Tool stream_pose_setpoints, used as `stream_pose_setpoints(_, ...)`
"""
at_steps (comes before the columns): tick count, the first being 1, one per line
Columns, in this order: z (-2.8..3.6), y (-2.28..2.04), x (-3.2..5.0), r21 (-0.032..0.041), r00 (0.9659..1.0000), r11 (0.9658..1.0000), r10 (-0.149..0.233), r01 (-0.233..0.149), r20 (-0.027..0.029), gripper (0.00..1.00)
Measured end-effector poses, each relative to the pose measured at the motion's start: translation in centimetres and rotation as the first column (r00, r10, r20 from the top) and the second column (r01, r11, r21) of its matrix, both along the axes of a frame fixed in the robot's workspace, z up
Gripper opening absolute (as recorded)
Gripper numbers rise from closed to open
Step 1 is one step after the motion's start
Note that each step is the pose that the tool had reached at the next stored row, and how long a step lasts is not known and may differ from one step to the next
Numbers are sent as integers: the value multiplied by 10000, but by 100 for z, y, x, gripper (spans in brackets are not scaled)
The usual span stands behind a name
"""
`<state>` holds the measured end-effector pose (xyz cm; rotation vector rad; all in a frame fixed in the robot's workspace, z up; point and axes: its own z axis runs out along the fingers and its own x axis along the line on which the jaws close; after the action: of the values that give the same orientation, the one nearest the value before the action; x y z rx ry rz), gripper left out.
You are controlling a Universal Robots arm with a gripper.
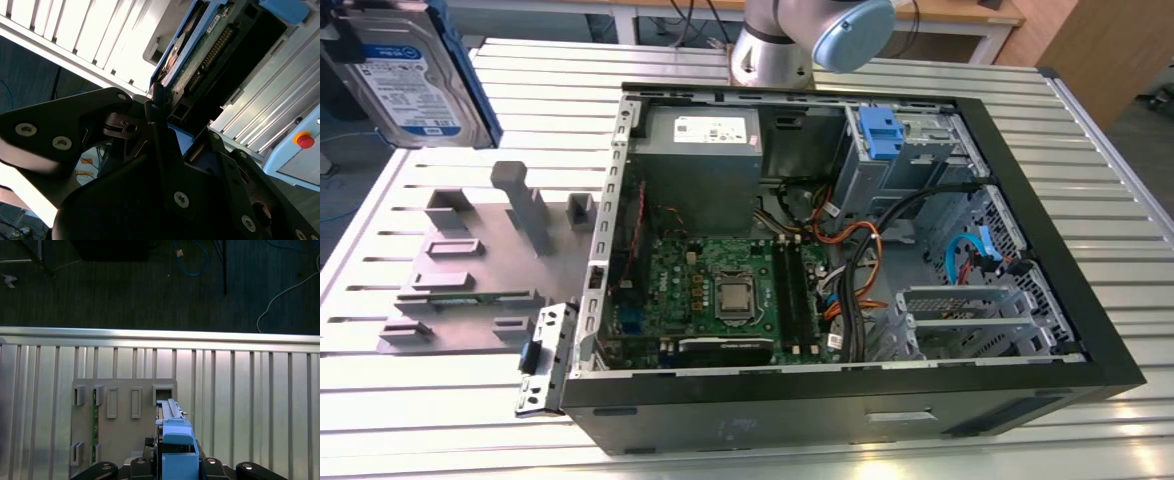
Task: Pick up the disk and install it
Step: 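Pick up the disk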
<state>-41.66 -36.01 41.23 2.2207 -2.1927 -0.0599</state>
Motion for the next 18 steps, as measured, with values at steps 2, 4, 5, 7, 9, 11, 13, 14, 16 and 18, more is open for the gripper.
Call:
stream_pose_setpoints(2, 11, 0, 0, 0, 10000, 10000, 0, 0, 0, 36)
stream_pose_setpoints(4, 14, 0, 0, 0, 10000, 10000, 0, 0, 1, 36)
stream_pose_setpoints(5, 16, 0, 0, 0, 10000, 10000, 0, 0, 0, 36)
stream_pose_setpoints(7, 21, 0, 0, -1, 10000, 10000, 0, 0, 0, 36)
stream_pose_setpoints(9, 24, 0, 0, -1, 10000, 10000, 0, 0, 1, 36)
stream_pose_setpoints(11, 29, 0, 0, -1, 10000, 10000, 0, 0, 0, 36)
stream_pose_setpoints(13, 34, 0, 0, -1, 10000, 10000, 0, 0, 0, 36)
stream_pose_setpoints(14, 37, 0, 0, -1, 10000, 10000, -1, 1, 0, 36)
stream_pose_setpoints(16, 42, 0, 0, -1, 10000, 10000, 0, 0, 0, 36)
stream_pose_setpoints(18, 47, 0, 0, -1, 10000, 10000, 0, 0, 0, 36)
